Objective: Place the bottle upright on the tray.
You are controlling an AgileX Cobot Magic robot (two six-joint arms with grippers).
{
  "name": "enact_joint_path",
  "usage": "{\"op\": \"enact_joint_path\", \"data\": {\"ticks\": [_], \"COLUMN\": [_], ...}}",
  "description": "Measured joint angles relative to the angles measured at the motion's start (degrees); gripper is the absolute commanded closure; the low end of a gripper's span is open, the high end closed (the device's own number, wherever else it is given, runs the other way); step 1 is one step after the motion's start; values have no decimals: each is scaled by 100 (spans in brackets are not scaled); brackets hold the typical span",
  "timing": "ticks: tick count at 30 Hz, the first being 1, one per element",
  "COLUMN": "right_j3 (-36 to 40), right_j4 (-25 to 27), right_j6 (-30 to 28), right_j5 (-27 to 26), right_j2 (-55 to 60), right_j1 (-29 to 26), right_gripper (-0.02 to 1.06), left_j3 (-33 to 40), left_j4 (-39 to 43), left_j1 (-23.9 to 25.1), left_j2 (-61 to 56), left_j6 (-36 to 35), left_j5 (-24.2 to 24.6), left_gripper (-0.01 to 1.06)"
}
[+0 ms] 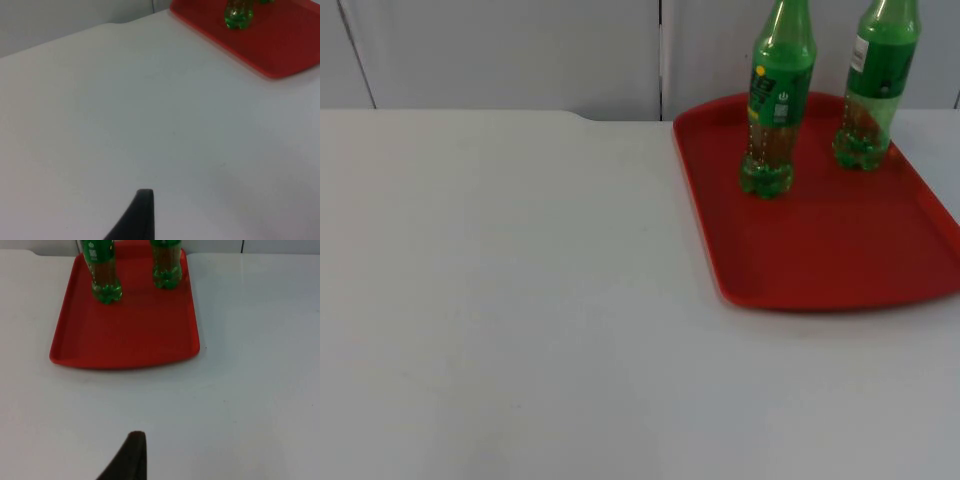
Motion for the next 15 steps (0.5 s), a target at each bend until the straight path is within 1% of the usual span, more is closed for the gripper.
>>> {"op": "enact_joint_path", "data": {"ticks": [15], "right_j3": [0], "right_j4": [0], "right_j6": [0], "right_j5": [0], "right_j2": [0], "right_j1": [0], "right_gripper": [-1], "left_j3": [0], "left_j4": [0], "left_j1": [0], "left_j2": [0], "left_j6": [0], "left_j5": [0], "left_gripper": [0]}}
